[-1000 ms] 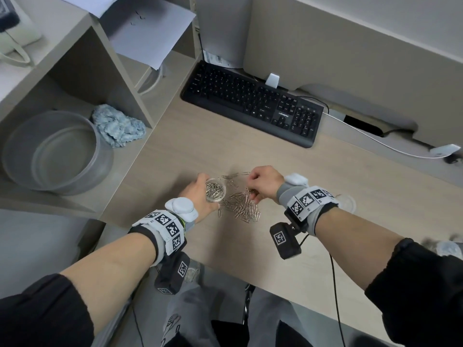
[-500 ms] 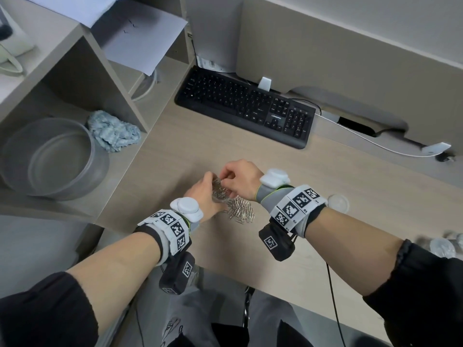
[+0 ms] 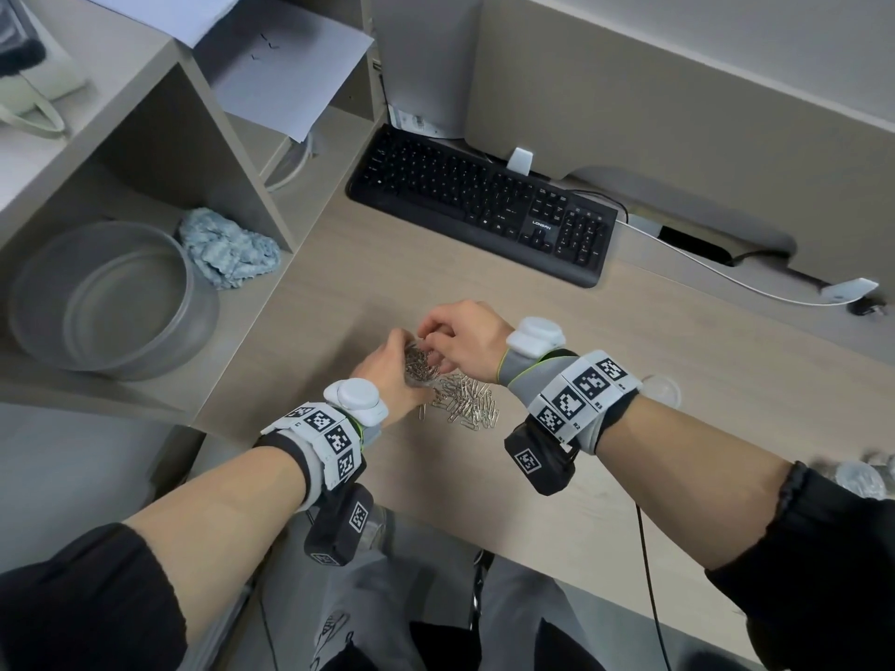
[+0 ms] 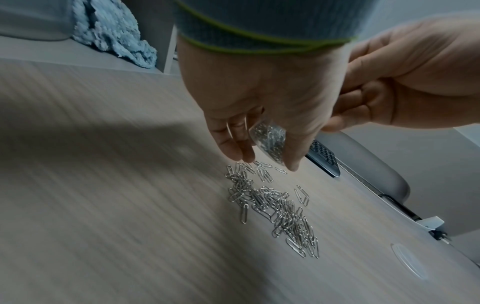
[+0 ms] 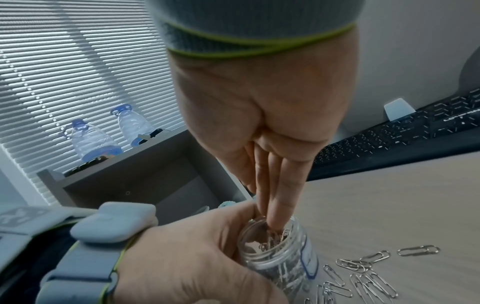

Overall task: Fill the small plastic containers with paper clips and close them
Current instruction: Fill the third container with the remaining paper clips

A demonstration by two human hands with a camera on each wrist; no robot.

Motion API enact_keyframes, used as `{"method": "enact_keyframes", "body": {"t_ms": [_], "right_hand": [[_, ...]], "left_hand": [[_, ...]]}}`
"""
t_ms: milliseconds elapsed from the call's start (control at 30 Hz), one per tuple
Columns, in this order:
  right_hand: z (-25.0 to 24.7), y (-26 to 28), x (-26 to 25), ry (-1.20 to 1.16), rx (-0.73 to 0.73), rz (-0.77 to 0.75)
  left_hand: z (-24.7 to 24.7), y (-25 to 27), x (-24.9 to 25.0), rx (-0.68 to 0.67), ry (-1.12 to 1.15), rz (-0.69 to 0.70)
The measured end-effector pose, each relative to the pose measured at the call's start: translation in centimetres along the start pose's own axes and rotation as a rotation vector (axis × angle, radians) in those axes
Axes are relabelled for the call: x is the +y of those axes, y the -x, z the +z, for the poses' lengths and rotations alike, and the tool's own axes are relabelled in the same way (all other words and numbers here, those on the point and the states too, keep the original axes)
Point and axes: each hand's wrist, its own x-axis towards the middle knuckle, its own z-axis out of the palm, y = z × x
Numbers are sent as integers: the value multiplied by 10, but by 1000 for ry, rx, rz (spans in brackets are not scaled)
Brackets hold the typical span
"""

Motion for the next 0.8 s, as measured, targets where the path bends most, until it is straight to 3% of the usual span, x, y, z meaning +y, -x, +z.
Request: {"method": "enact_keyframes", "body": {"t_ms": [167,300,400,533,633,800], "right_hand": [[3,-4,-1,98,10,-46],[-1,-10,22,67,123,76],[-6,-8,49,261,112,272],[-9,4,74,521,-135,597],[3,11,83,317,-154,692],[30,-4,71,125,-77,591]], "left_hand": [[-2,1,-6,1,-2,-6],[-5,1,-13,15,6,-24],[-10,0,-20,13,10,-54],[-14,3,-28,10,36,-61],[-15,6,-33,10,43,-62],[-16,7,-42,5,45,-69]]}}
